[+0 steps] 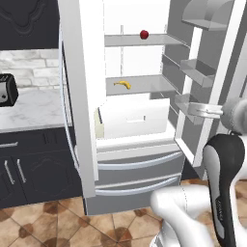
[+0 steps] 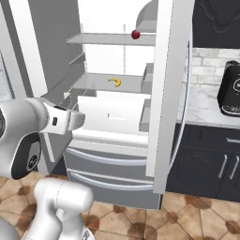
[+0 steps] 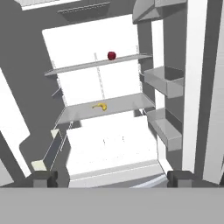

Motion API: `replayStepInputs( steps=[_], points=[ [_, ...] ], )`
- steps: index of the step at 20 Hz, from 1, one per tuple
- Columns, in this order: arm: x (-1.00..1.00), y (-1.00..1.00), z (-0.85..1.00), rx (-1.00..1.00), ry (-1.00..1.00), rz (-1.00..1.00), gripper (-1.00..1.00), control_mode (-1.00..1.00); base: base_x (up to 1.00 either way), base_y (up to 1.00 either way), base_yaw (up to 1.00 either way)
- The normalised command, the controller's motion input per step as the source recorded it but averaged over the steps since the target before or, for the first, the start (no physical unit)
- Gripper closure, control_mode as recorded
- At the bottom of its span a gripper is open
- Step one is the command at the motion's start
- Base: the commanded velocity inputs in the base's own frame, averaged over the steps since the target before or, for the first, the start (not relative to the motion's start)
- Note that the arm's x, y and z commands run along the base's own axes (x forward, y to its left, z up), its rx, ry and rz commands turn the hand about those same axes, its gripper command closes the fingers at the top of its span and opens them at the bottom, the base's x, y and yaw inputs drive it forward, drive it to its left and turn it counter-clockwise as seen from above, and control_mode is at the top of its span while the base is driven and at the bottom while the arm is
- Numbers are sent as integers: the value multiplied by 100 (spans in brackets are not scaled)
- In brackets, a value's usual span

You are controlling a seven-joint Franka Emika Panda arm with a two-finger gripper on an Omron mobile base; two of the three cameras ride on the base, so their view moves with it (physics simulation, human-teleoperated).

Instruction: Retrieve the apple and banana from the fridge and place them into the bowl on the dining table.

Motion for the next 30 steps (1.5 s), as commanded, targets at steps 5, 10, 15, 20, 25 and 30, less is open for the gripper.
replayStepInputs(
  steps=[5,10,15,20,25,30],
  points=[
    [3,-4,22,0,16,0,-100,-100,0,0,0],
    [6,0,2,0,11,-2,-100,100,6,0,-1],
    [0,0,0,0,0,0,-100,100,31,0,0],
    [0,0,0,0,0,0,-100,100,46,0,1],
    [0,0,0,0,0,0,-100,100,92,-3,5],
    [0,0,0,0,0,0,-100,100,100,-10,7]
  ],
)
